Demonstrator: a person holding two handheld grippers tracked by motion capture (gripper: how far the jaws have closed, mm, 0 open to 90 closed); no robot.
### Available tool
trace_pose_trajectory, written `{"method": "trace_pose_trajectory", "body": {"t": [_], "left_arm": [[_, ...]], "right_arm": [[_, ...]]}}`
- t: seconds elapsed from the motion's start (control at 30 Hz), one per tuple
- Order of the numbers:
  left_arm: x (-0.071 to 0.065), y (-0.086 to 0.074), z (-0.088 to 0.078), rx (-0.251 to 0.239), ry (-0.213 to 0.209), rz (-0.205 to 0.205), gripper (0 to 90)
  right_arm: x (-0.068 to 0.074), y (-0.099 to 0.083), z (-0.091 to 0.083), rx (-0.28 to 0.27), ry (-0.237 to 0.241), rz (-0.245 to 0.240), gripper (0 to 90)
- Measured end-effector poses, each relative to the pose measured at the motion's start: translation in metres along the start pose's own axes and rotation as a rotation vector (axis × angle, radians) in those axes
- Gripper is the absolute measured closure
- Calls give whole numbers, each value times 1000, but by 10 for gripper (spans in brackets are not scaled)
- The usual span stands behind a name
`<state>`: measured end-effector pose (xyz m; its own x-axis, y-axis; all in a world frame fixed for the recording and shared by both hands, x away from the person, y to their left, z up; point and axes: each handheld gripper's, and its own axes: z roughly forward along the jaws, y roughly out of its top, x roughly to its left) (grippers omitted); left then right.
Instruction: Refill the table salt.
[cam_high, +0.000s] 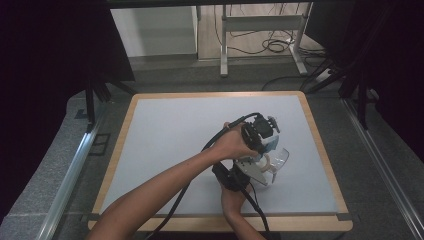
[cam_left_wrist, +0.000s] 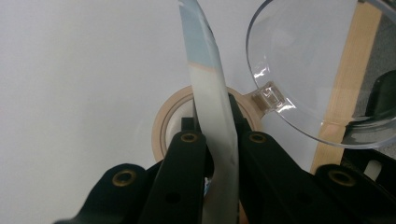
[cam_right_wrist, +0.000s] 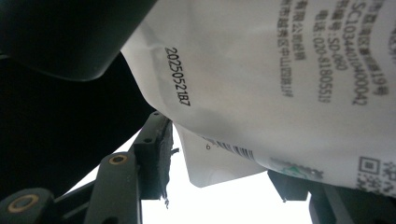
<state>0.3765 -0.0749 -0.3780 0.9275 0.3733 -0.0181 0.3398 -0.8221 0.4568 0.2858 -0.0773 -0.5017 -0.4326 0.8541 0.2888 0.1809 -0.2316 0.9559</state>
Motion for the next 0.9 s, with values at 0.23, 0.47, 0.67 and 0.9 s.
{"method": "trace_pose_trajectory", "body": {"t": [0.23, 0.47, 0.67, 0.9], "left_arm": [[0, -1, -2, -6, 3, -3, 900], [1, -2, 0, -1, 0, -5, 900], [2, -2, 0, 2, -2, -4, 900], [2, -2, 2, -1, -5, -6, 900]], "right_arm": [[1, 2, 1, 7, -1, -24, 475], [1, 2, 1, 20, -5, -43, 476], [1, 1, 2, 23, -4, -48, 477], [0, 0, 2, 26, -1, -56, 478]]}}
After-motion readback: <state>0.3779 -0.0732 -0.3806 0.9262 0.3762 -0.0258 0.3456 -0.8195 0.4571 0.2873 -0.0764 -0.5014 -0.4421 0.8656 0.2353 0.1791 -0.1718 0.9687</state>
